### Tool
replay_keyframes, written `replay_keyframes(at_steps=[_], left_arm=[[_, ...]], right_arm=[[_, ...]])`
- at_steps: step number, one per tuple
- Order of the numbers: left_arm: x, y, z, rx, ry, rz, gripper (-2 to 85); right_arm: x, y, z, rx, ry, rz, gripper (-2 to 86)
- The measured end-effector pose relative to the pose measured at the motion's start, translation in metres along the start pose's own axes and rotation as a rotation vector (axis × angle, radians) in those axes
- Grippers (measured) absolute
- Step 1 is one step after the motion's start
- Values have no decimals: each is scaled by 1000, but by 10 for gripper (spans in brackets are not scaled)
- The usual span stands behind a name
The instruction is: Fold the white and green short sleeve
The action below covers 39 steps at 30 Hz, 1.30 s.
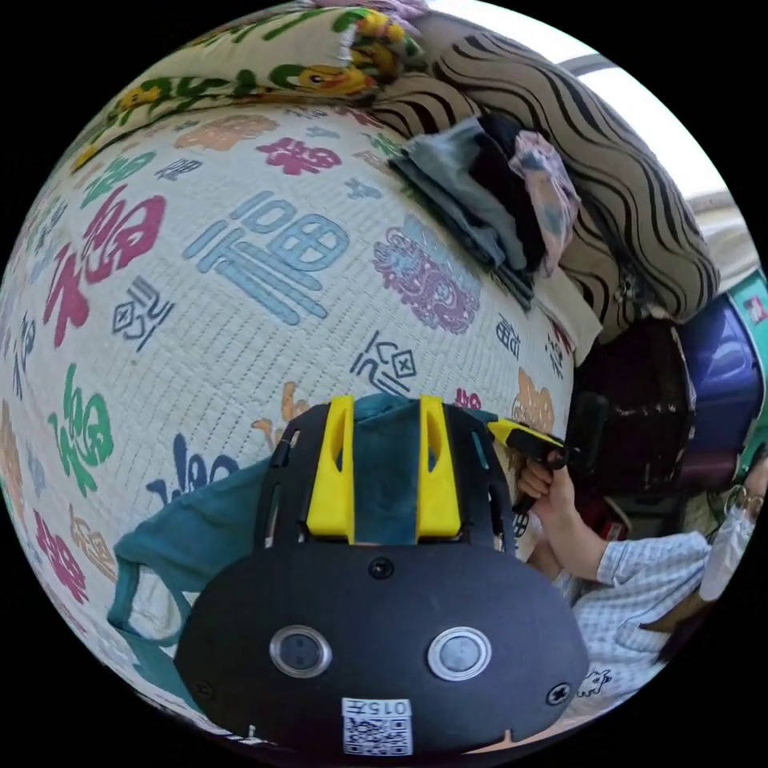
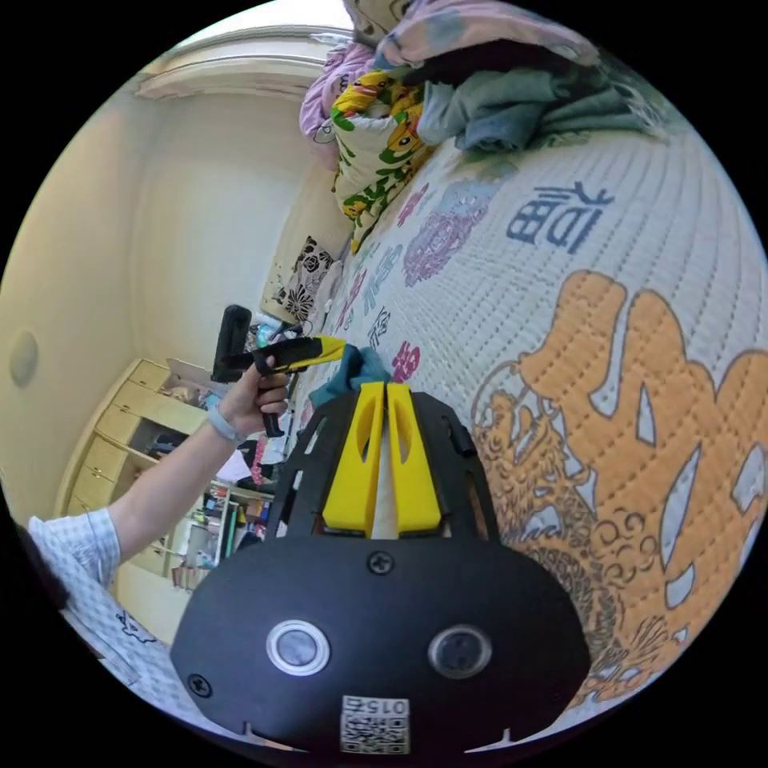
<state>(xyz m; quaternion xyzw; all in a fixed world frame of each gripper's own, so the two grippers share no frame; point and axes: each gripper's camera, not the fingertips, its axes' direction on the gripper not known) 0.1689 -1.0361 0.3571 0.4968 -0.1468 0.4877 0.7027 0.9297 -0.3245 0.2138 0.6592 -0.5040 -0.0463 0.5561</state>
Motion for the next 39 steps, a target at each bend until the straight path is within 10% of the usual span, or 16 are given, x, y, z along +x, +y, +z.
replay_keyframes(at_steps=[19,39], left_arm=[[108,13,210,-423,-240,221,24],[121,53,248,-119,-204,239,-1]], right_arm=[[15,3,-72,43,-85,92,-4],[6,1,-95,87,14,107,-3]])
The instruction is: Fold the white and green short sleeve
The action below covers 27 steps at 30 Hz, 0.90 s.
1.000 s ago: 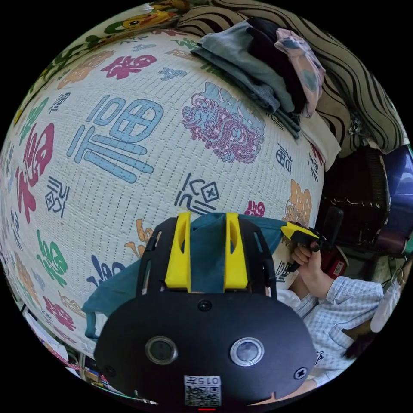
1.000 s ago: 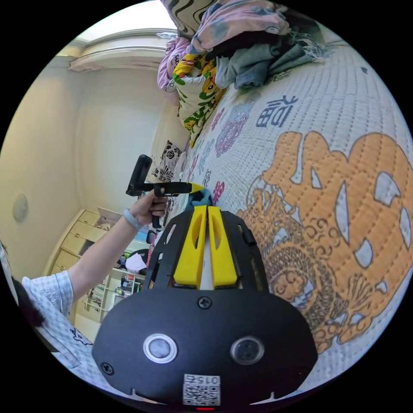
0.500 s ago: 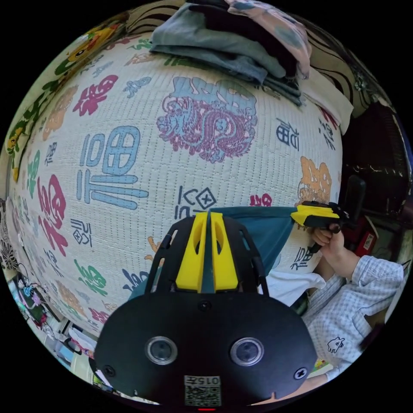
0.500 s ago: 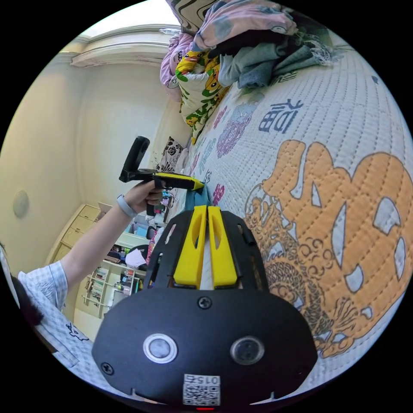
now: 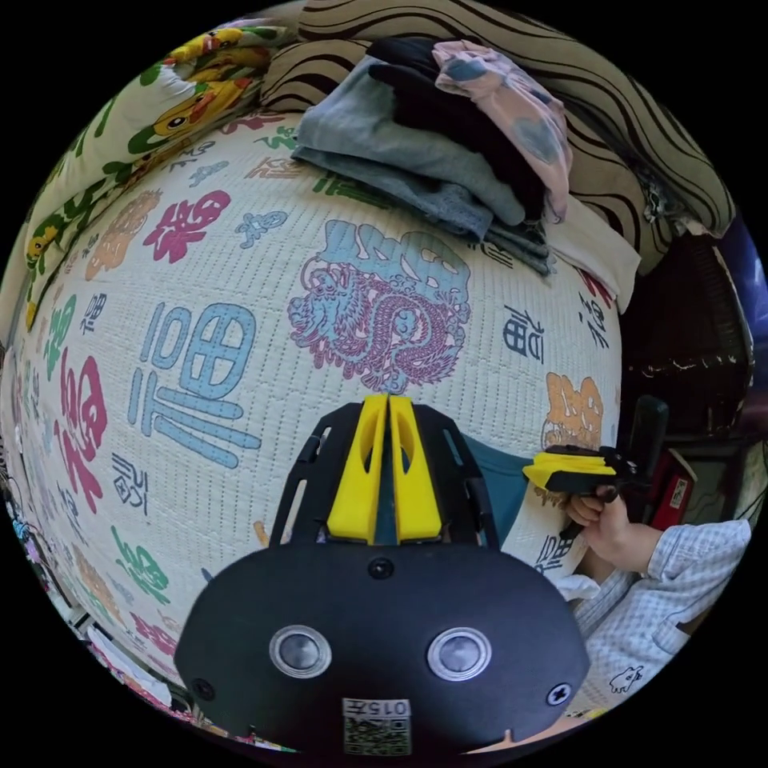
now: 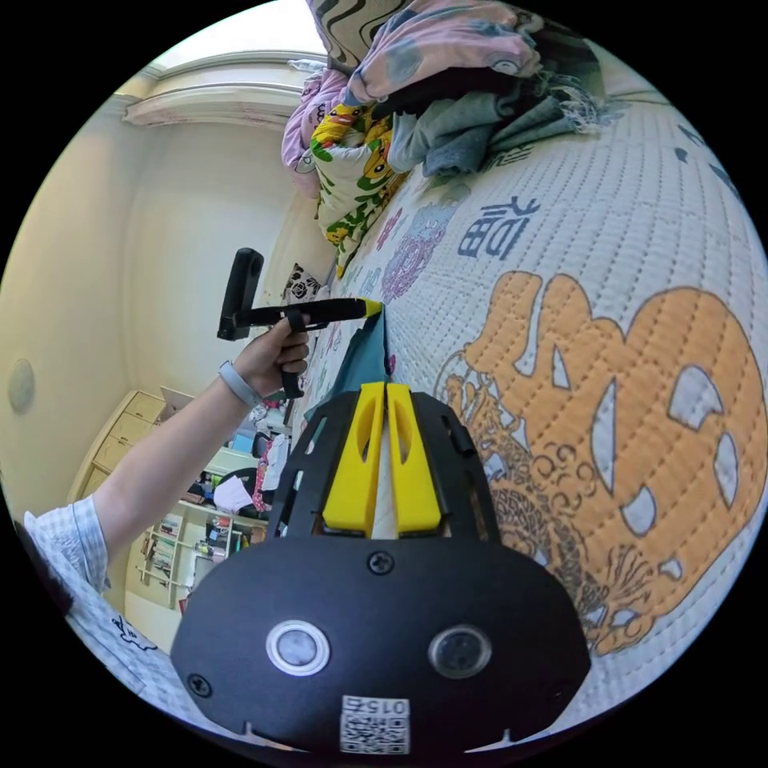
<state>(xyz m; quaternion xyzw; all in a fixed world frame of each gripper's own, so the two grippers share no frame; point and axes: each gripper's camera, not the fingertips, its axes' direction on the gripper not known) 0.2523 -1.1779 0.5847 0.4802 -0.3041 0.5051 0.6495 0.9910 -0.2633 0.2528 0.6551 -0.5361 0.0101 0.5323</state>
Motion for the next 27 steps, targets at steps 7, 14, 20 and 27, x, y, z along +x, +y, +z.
replay_keyframes(at_steps=[7,14,20,27], left_arm=[[-13,43,-18,132,79,-114,55],[-12,140,-118,355,95,-173,87],[0,193,-175,448,75,-232,84],[22,152,-132,249,-48,-205,88]], right_arm=[[0,14,-12,83,-44,-42,-4],[14,30,-22,214,-157,-41,3],[-1,33,-12,87,-156,-77,72],[-22,27,23,-21,-6,-113,83]])
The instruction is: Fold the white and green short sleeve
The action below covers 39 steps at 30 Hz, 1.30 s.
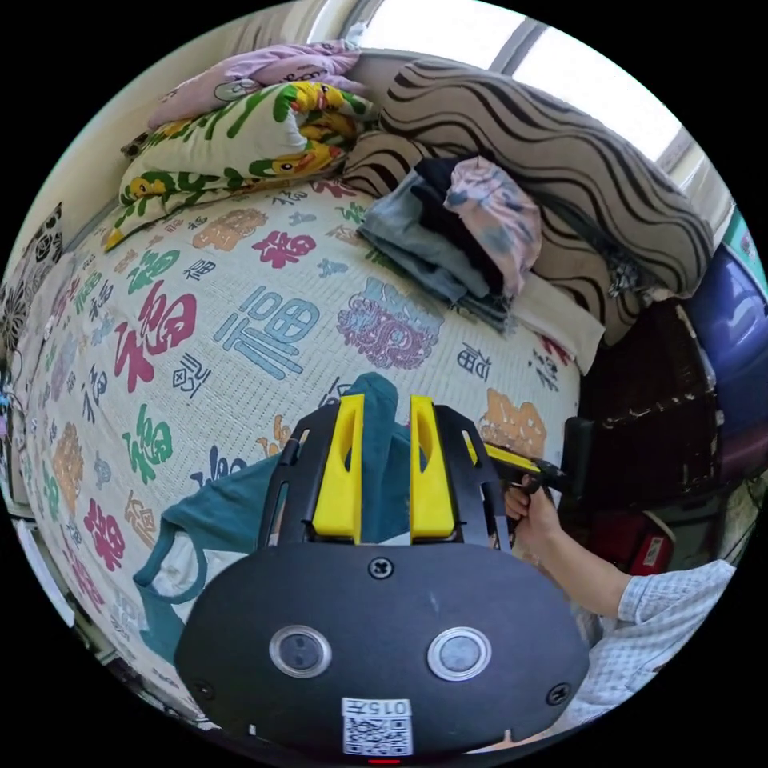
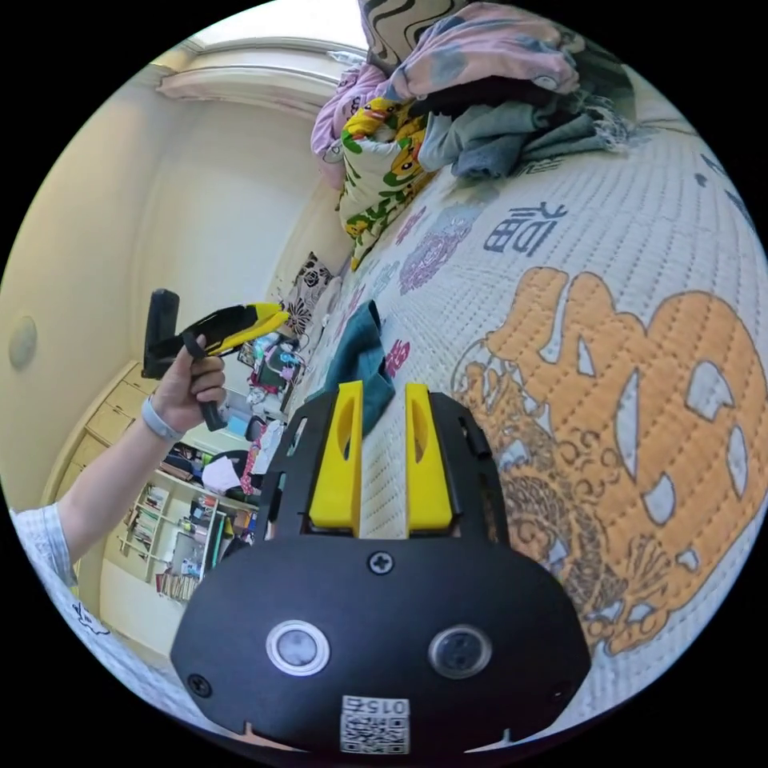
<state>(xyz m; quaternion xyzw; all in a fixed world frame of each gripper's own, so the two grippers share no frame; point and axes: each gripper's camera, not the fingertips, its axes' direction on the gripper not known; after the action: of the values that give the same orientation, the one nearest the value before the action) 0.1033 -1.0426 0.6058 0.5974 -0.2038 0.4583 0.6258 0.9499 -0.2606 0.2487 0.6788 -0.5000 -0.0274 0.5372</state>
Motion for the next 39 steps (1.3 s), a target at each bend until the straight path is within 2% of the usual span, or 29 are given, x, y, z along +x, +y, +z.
replay_keyframes(at_steps=[7,9,10,14,16,18,21,23,27,31,33,37,39], left_arm=[[11,-50,86,-157,-85,7,88],[8,-60,109,-246,-139,-23,67],[7,-66,122,-295,-150,-41,30],[27,-89,129,-199,-69,26,-4],[37,-101,136,-205,-46,62,-6],[46,-112,143,-227,-42,88,-6],[54,-125,137,-204,-31,115,1],[43,-133,123,-196,-84,104,18],[6,-140,105,-255,-148,69,50],[-30,-143,118,-364,-14,29,34],[-30,-151,117,-338,2,63,4],[-26,-186,81,-88,57,107,-6],[-32,-204,77,-81,48,75,-5]], right_arm=[[-7,-16,40,-154,-28,-69,49],[-11,-16,47,-163,15,-84,15],[-15,-14,45,-140,32,-95,7],[-14,10,23,-59,70,-61,-2],[-7,18,13,-38,56,-16,-3],[1,19,9,-25,4,29,-4],[4,23,13,-36,34,36,-4],[8,28,18,-59,8,51,-5],[12,37,22,-92,54,38,-5],[23,49,31,-96,14,70,-5],[24,51,33,-91,37,52,-5],[30,55,37,-64,50,42,-4],[34,58,43,-74,62,41,-4]])
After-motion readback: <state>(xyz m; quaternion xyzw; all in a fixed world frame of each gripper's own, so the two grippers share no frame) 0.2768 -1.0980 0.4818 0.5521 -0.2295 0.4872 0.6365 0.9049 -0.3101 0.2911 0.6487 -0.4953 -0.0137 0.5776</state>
